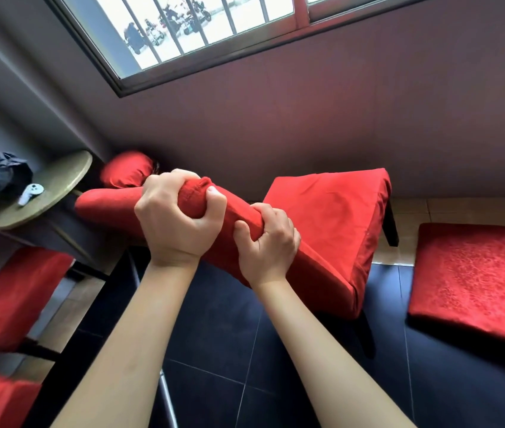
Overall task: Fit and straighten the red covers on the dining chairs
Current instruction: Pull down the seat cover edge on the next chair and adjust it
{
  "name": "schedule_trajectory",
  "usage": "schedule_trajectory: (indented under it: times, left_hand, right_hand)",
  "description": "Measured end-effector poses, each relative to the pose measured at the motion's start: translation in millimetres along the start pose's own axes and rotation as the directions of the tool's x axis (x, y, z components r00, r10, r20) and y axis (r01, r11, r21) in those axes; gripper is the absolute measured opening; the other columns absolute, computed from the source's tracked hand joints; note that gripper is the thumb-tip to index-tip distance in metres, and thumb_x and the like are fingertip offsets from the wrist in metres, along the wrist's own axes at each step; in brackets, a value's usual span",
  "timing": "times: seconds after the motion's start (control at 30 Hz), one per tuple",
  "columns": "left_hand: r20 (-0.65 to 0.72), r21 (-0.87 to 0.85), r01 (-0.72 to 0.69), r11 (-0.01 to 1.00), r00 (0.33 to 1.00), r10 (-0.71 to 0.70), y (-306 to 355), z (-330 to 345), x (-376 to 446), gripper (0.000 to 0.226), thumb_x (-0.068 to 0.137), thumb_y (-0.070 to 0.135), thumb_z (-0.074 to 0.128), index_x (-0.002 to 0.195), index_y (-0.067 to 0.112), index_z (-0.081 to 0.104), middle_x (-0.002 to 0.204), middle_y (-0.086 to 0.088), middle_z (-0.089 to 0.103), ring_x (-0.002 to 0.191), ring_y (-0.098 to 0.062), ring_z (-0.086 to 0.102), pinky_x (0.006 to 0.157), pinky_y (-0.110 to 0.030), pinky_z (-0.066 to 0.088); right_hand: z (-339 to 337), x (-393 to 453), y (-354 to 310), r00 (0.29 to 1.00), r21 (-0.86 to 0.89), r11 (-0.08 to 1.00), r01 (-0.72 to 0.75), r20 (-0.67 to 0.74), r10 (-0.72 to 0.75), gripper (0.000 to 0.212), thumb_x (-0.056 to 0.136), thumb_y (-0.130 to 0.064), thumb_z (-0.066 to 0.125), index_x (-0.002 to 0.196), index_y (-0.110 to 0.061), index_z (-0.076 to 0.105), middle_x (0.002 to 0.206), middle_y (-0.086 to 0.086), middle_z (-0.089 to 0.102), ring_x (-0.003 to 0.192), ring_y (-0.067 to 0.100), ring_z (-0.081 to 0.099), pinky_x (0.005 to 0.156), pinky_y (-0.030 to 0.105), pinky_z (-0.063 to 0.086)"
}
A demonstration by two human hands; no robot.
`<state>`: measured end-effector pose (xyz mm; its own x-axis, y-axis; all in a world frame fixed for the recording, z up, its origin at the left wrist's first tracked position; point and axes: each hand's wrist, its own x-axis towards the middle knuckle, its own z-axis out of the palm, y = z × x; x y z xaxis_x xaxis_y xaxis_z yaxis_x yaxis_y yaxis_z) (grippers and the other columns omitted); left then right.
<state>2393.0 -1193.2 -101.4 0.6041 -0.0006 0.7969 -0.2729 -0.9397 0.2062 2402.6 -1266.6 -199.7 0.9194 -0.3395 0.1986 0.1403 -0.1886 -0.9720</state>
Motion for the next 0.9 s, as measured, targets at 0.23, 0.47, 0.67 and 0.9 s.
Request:
schedule_trajectory:
  times: [0.23, 0.47, 0.67, 0.9]
  left_hand:
    - [0.011, 0.012, -0.007, 1.000, 1.000, 0.007, 17.7, 2.6, -6.3, 0.032, 0.075, 0.031, 0.053, 0.078, 0.003, 0.068, 0.073, -0.010, 0.066, 0.069, -0.032, 0.059, 0.072, -0.027, 0.040]
    - [0.010, 0.005, -0.013, 1.000, 1.000, 0.013, 36.6, 6.0, -14.1, 0.031, 0.074, 0.031, 0.053, 0.077, 0.003, 0.067, 0.073, -0.009, 0.066, 0.070, -0.031, 0.059, 0.073, -0.025, 0.039]
    - [0.000, 0.000, -0.021, 1.000, 1.000, 0.021, 54.9, 10.6, -23.9, 0.032, 0.074, 0.032, 0.053, 0.076, 0.003, 0.067, 0.073, -0.009, 0.066, 0.070, -0.031, 0.059, 0.073, -0.026, 0.040]
    - [-0.011, 0.004, -0.041, 0.999, 0.999, 0.041, 80.8, 17.3, -37.2, 0.031, 0.073, 0.032, 0.054, 0.075, 0.004, 0.067, 0.072, -0.009, 0.065, 0.070, -0.030, 0.058, 0.073, -0.024, 0.039]
  right_hand:
    - [-14.6, 0.0, 6.5, 1.000, 0.022, 1.000, -0.007, -0.004, 0.007, 0.076, 0.068, -0.070, 0.031, 0.102, -0.016, 0.071, 0.099, 0.004, 0.065, 0.097, 0.029, 0.058, 0.097, 0.055, 0.035]
    - [-30.1, -1.9, 15.0, 0.999, 0.059, 0.998, 0.003, -0.046, 0.000, 0.078, 0.068, -0.073, 0.031, 0.100, -0.015, 0.072, 0.096, 0.005, 0.066, 0.095, 0.029, 0.059, 0.095, 0.055, 0.037]
    - [-47.1, -3.0, 24.0, 0.998, 0.072, 0.997, 0.011, -0.059, -0.007, 0.074, 0.068, -0.069, 0.031, 0.100, -0.015, 0.072, 0.096, 0.004, 0.065, 0.095, 0.029, 0.059, 0.095, 0.054, 0.037]
    - [-70.3, -5.5, 38.4, 0.995, 0.083, 0.996, 0.039, -0.092, -0.031, 0.076, 0.069, -0.070, 0.030, 0.099, -0.014, 0.072, 0.095, 0.005, 0.065, 0.094, 0.029, 0.059, 0.094, 0.054, 0.038]
